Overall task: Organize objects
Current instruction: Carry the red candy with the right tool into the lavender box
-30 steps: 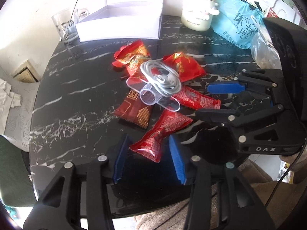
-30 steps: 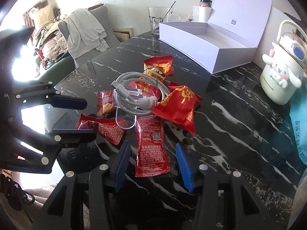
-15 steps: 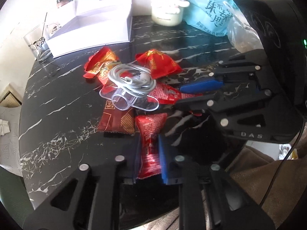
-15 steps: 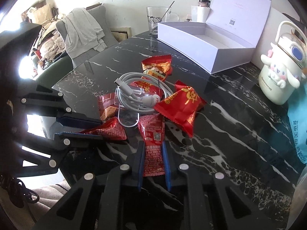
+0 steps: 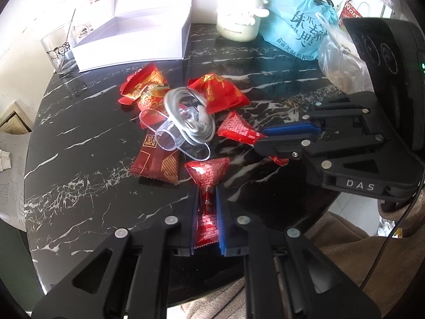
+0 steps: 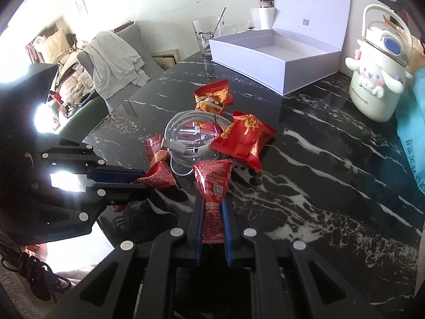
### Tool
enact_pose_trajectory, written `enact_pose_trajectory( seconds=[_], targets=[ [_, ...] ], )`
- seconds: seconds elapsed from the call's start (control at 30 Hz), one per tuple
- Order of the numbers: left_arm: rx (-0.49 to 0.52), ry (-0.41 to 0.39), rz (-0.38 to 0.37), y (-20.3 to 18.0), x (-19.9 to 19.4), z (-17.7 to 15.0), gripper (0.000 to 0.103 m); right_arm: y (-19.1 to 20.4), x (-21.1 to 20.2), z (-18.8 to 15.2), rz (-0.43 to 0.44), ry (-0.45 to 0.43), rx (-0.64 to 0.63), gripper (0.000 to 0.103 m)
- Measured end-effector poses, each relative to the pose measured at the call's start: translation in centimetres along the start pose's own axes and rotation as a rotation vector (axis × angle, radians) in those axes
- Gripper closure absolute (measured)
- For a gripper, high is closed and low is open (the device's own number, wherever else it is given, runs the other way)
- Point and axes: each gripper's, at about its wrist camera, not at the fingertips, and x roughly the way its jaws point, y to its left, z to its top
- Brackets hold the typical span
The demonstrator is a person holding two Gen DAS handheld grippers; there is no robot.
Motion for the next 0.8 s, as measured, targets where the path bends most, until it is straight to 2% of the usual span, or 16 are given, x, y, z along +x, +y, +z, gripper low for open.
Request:
enact_pose_trajectory(
  seconds=[0.3,0.8],
  targets=[
    [-0.05,-0.061,0.025,0.0,-2.5,1.2,0.091,0.6,-3.0,1.6,-0.008,-0.072,-0.032,0.091],
    [-0.108,-0.125,0.099,2.4,-4.6,6.5,0.091,-0.7,-5.6,6.7,-0.038,-0.157,-0.062,0.091]
  ],
)
